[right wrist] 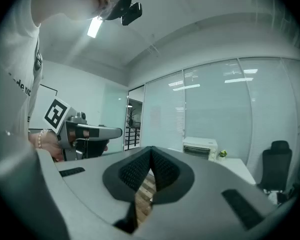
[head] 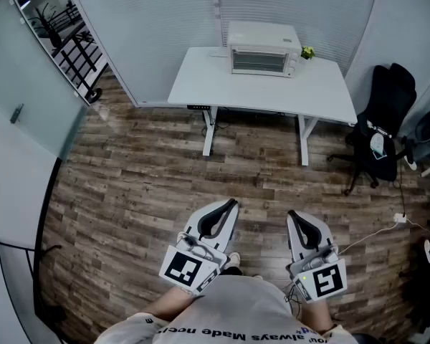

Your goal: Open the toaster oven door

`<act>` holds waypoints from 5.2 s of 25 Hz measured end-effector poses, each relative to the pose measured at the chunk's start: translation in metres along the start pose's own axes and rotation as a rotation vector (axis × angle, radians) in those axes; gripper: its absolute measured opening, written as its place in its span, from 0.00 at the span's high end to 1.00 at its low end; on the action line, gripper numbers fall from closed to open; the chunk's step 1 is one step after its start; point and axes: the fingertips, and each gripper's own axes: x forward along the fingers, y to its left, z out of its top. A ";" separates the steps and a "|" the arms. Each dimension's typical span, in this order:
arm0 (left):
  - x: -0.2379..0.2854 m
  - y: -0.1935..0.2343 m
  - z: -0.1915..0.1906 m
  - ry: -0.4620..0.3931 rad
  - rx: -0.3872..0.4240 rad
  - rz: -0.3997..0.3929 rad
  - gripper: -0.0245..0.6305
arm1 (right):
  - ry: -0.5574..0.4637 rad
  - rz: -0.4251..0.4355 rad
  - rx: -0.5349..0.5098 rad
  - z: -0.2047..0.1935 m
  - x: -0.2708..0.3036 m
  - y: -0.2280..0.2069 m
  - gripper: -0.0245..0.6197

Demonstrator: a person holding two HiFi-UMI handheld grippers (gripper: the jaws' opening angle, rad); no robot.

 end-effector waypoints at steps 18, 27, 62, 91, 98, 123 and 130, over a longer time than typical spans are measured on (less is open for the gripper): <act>0.004 0.058 -0.016 0.045 -0.021 0.002 0.92 | 0.011 -0.016 0.049 -0.009 0.061 0.005 0.95; 0.064 0.078 -0.020 0.047 -0.013 0.012 0.92 | 0.000 -0.010 0.048 -0.010 0.097 -0.051 0.95; 0.336 0.112 -0.042 0.101 -0.001 0.049 0.91 | 0.002 0.014 0.090 -0.023 0.197 -0.305 0.95; 0.454 0.247 -0.039 0.104 -0.020 0.035 0.92 | 0.024 0.007 0.086 -0.010 0.356 -0.381 0.95; 0.482 0.291 -0.034 0.104 -0.029 0.037 0.92 | 0.036 0.018 0.078 -0.004 0.409 -0.396 0.95; 0.553 0.385 -0.035 0.111 -0.038 0.023 0.92 | 0.040 0.008 0.059 0.010 0.519 -0.435 0.95; 0.561 0.389 -0.041 0.143 -0.012 0.028 0.92 | 0.025 -0.001 0.050 0.008 0.521 -0.442 0.95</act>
